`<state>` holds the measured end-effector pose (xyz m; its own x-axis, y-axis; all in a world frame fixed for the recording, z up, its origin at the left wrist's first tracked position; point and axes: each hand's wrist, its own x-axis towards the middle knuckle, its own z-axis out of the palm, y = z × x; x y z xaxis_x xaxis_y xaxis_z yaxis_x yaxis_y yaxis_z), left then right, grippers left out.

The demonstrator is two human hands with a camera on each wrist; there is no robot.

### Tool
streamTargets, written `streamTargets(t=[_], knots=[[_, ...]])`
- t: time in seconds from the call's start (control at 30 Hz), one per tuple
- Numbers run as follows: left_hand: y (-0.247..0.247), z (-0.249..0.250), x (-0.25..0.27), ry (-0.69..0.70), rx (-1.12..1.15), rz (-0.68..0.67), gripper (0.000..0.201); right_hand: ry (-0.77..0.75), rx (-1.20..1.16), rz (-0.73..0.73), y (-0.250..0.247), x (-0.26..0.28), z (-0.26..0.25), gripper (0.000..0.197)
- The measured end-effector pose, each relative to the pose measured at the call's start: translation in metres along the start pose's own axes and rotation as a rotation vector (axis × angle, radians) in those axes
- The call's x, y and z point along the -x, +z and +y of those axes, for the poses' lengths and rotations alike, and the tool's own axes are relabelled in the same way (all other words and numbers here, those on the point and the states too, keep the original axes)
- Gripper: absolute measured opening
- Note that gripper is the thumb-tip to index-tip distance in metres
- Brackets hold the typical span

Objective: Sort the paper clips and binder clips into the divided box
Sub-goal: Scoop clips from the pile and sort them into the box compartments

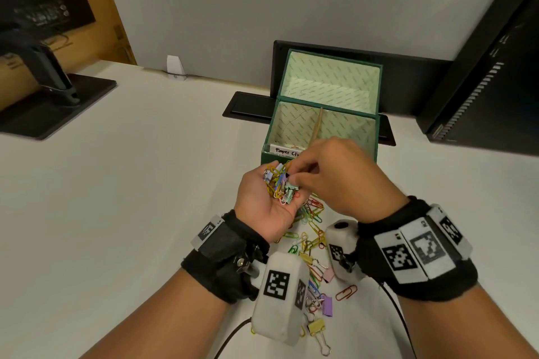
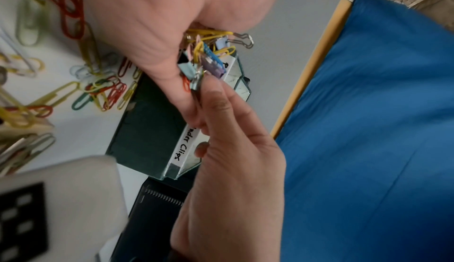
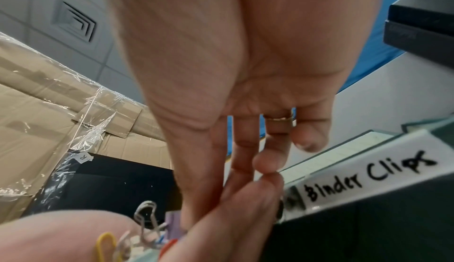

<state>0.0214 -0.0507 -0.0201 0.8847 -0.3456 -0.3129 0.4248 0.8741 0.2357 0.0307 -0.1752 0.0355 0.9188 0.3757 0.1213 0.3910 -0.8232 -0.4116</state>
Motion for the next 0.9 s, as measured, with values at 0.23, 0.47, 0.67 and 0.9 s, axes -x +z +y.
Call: streamTargets(t=[0.23, 0.47, 0.67, 0.9], knots=[[0.003, 0.000, 0.001, 0.009, 0.003, -0.008, 0.047, -0.101, -0.106, -0.065, -0.003, 0.002, -0.002, 0.031], [-0.002, 0.000, -0.003, 0.039, -0.012, 0.057, 0.031, -0.045, -0.069, -0.056, 0.004, -0.003, 0.004, 0.010], [-0.005, 0.000, -0.005, 0.044, -0.111, 0.127, 0.042, -0.056, -0.055, -0.023, 0.009, 0.002, -0.009, 0.024], [-0.002, 0.000, -0.002, 0.060, -0.120, 0.009, 0.060, -0.031, -0.214, 0.018, 0.011, 0.002, -0.013, 0.021]])
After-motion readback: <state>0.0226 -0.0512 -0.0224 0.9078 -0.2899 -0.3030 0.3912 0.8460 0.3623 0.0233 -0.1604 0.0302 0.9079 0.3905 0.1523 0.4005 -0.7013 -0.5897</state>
